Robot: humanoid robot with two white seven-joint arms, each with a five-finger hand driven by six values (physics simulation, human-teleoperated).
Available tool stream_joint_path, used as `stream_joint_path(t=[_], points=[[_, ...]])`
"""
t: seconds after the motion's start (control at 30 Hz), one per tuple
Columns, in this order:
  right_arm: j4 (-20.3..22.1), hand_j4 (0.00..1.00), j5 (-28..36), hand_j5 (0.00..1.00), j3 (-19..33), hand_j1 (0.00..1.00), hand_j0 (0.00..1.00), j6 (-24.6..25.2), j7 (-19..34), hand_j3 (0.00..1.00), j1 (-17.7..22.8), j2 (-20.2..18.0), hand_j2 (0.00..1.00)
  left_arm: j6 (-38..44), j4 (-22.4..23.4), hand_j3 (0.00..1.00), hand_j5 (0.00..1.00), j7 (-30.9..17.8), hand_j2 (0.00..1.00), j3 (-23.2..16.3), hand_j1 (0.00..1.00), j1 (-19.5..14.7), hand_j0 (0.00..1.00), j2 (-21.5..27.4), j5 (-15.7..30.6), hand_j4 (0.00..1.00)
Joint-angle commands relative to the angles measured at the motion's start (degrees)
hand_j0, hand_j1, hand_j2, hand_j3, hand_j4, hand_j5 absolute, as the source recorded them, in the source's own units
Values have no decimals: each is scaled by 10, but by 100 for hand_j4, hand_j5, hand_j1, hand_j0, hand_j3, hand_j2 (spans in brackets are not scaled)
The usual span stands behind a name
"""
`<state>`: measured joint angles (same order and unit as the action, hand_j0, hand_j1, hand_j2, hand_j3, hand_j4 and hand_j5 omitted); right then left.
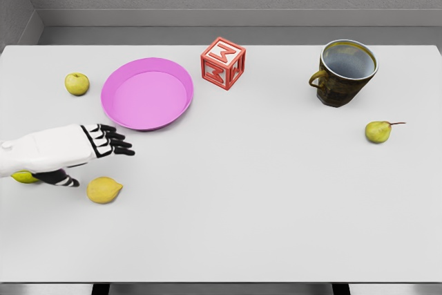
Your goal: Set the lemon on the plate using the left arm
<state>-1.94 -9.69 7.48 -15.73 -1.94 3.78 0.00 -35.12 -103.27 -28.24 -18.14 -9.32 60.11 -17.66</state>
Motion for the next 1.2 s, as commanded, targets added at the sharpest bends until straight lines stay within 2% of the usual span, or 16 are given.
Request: stream_joint_path(t=[0.0,0.2,0.33,0.5,1.17], points=[[0,100,0,100,1,100,100,0,0,100,0,0,100,1,0,100,100,-1,100,-12,100,0,100,8,3,100],[0,100,0,100,0,100,100,0,0,100,0,0,100,1,0,100,100,-1,100,-36,100,0,100,12,1,100],[0,100,0,100,0,100,100,0,0,100,0,0,100,1,0,100,100,-32,100,-37,100,-1,100,10,-1,100],[0,100,0,100,0,100,100,0,0,100,0,0,100,1,0,100,100,-32,100,-58,100,-1,100,6,-3,100],[0,100,0,100,0,100,100,0,0,100,0,0,100,1,0,100,100,-32,100,-59,100,7,100,-3,-8,100]])
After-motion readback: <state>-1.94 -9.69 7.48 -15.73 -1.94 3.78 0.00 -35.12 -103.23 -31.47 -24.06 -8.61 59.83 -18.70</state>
